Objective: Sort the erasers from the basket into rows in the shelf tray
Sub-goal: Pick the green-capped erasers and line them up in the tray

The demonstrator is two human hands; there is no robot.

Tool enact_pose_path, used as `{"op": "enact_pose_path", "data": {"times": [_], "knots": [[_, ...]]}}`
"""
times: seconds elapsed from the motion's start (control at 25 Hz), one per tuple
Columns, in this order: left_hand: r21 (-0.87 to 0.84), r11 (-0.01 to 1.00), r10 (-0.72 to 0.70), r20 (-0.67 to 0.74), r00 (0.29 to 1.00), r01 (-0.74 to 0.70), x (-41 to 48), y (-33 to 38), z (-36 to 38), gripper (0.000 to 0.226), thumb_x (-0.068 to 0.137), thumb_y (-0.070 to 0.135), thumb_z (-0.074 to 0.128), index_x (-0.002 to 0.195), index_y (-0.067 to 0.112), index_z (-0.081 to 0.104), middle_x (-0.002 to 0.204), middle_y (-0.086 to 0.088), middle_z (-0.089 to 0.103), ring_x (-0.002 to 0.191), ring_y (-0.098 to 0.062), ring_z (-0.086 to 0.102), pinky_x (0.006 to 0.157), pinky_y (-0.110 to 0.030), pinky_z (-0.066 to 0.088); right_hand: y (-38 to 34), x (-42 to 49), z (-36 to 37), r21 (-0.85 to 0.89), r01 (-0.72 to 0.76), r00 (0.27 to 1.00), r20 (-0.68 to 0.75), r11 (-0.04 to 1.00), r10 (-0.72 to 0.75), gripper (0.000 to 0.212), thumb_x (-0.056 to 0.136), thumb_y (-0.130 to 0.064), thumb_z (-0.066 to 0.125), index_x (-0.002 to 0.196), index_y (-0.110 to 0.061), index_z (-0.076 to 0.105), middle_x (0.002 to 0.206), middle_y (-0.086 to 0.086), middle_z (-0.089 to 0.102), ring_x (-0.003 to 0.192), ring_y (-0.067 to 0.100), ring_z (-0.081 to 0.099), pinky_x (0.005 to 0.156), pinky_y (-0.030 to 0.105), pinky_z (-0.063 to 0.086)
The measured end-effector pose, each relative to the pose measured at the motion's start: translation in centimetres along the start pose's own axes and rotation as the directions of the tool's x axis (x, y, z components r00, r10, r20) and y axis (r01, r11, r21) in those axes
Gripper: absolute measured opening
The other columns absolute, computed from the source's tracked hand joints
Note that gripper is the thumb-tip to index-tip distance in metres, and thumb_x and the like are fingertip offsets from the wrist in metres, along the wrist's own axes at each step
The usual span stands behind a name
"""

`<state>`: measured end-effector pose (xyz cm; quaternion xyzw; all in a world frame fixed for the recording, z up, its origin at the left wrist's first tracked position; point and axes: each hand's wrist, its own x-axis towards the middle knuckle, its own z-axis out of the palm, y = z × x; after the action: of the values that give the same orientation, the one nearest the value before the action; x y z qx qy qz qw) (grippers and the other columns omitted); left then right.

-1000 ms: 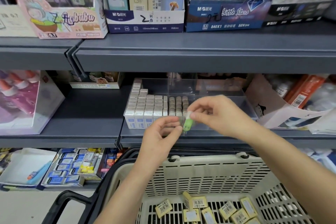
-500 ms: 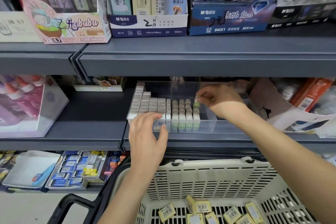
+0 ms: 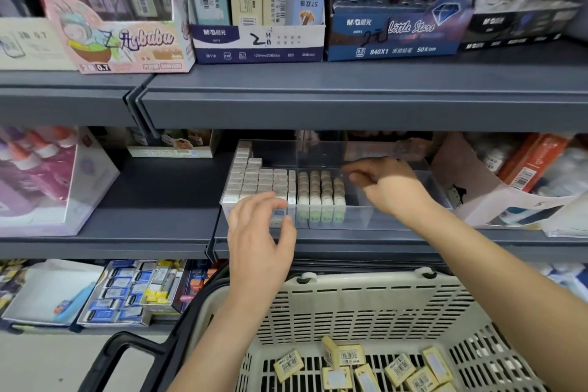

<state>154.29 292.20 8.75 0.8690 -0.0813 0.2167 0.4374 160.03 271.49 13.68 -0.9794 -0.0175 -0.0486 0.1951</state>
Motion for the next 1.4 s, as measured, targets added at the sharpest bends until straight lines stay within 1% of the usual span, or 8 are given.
{"op": "enact_pose_path", "data": {"times": [0.2, 0.36, 0.52, 0.68, 0.8, 0.92, 1.2, 1.4], "knots": [[-0.261, 0.957, -0.071, 0.214, 0.974, 0.127, -3.3, 2.7, -0.3, 0.023, 0.088, 0.021, 0.057, 0.089, 0.044, 0.054, 0.088, 0.023, 0.059, 0.077, 0.006, 0.055, 0.064, -0.007, 0.044, 0.3, -6.8, -2.2, 0.176, 0.036, 0.991, -0.133, 0.984, -0.013, 0.020, 0.088, -0.027, 0.060, 0.105, -0.024, 0.070, 0.086, -0.017, 0.068, 0.088, 0.005, 0.062, 0.080, 0.013, 0.038], [-0.142, 0.988, 0.022, 0.518, 0.855, 0.060, -7.6, 2.8, 0.0, 0.013, 0.084, 0.038, 0.050, 0.096, 0.041, 0.054, 0.086, 0.024, 0.058, 0.086, 0.009, 0.055, 0.072, -0.008, 0.045, 1.1, -13.8, -0.3, 0.259, 0.068, 0.998, 0.001, 0.964, -0.071, 0.017, 0.083, -0.030, 0.064, 0.099, -0.030, 0.070, 0.076, -0.031, 0.060, 0.080, -0.010, 0.058, 0.073, 0.001, 0.039], [0.156, 0.982, -0.189, 0.804, 0.565, 0.106, -12.4, 0.9, 1.7, 0.029, 0.089, 0.033, 0.057, 0.116, 0.022, 0.057, 0.105, 0.012, 0.060, 0.094, -0.002, 0.057, 0.085, -0.020, 0.047, 2.1, -19.3, 5.4, 0.174, 0.094, 0.936, 0.319, 0.980, -0.147, 0.018, 0.086, -0.029, 0.062, 0.102, -0.024, 0.070, 0.090, -0.016, 0.069, 0.080, -0.001, 0.063, 0.073, 0.006, 0.044], [0.396, 0.915, -0.402, 0.881, 0.249, 0.076, -15.4, -1.5, 1.5, 0.036, 0.088, 0.035, 0.058, 0.116, 0.013, 0.056, 0.113, -0.004, 0.062, 0.100, -0.020, 0.061, 0.086, -0.035, 0.050, 2.3, -23.6, 11.3, 0.111, 0.114, 0.729, 0.666, 0.987, -0.160, 0.022, 0.089, -0.031, 0.059, 0.105, -0.020, 0.068, 0.101, -0.004, 0.070, 0.090, 0.008, 0.063, 0.075, 0.018, 0.046], [0.413, 0.905, -0.425, 0.872, 0.243, 0.099, -15.7, -2.5, 0.7, 0.032, 0.088, 0.032, 0.059, 0.115, 0.015, 0.057, 0.112, -0.005, 0.060, 0.097, -0.021, 0.061, 0.085, -0.038, 0.051, 1.6, -26.1, 14.4, 0.124, 0.223, 0.551, 0.803, 0.967, -0.230, 0.027, 0.088, -0.032, 0.059, 0.110, -0.018, 0.065, 0.107, 0.000, 0.066, 0.093, 0.013, 0.061, 0.081, 0.027, 0.050], [0.400, 0.903, -0.430, 0.856, 0.287, 0.158, -15.9, -3.0, 0.5, 0.031, 0.087, 0.027, 0.061, 0.114, 0.014, 0.057, 0.112, -0.008, 0.062, 0.099, -0.022, 0.061, 0.087, -0.038, 0.051, 0.7, -27.3, 16.8, 0.033, 0.429, 0.482, 0.837, 0.903, -0.259, 0.050, 0.082, -0.047, 0.061, 0.120, -0.015, 0.059, 0.113, 0.007, 0.053, 0.102, 0.023, 0.052, 0.081, 0.035, 0.047], [0.419, 0.901, -0.432, 0.853, 0.294, 0.111, -16.3, -4.5, 0.6, 0.032, 0.089, 0.030, 0.059, 0.116, 0.013, 0.058, 0.108, -0.004, 0.059, 0.095, -0.019, 0.059, 0.085, -0.034, 0.050, -1.6, -29.1, 20.2, -0.225, 0.618, 0.588, 0.769, 0.753, -0.252, 0.044, 0.078, -0.043, 0.060, 0.110, -0.013, 0.057, 0.112, 0.009, 0.055, 0.109, 0.028, 0.047, 0.087, 0.038, 0.033], [0.449, 0.867, -0.488, 0.851, 0.193, 0.215, -17.1, -5.0, 1.3, 0.022, 0.095, 0.032, 0.045, 0.097, 0.015, 0.058, 0.091, -0.009, 0.057, 0.077, -0.020, 0.053, 0.064, -0.028, 0.046, -0.9, -27.2, 17.1, -0.006, 0.339, 0.695, 0.675, 0.941, -0.246, 0.036, 0.075, -0.041, 0.064, 0.103, -0.018, 0.061, 0.096, 0.000, 0.059, 0.094, 0.020, 0.054, 0.075, 0.031, 0.040]]}}
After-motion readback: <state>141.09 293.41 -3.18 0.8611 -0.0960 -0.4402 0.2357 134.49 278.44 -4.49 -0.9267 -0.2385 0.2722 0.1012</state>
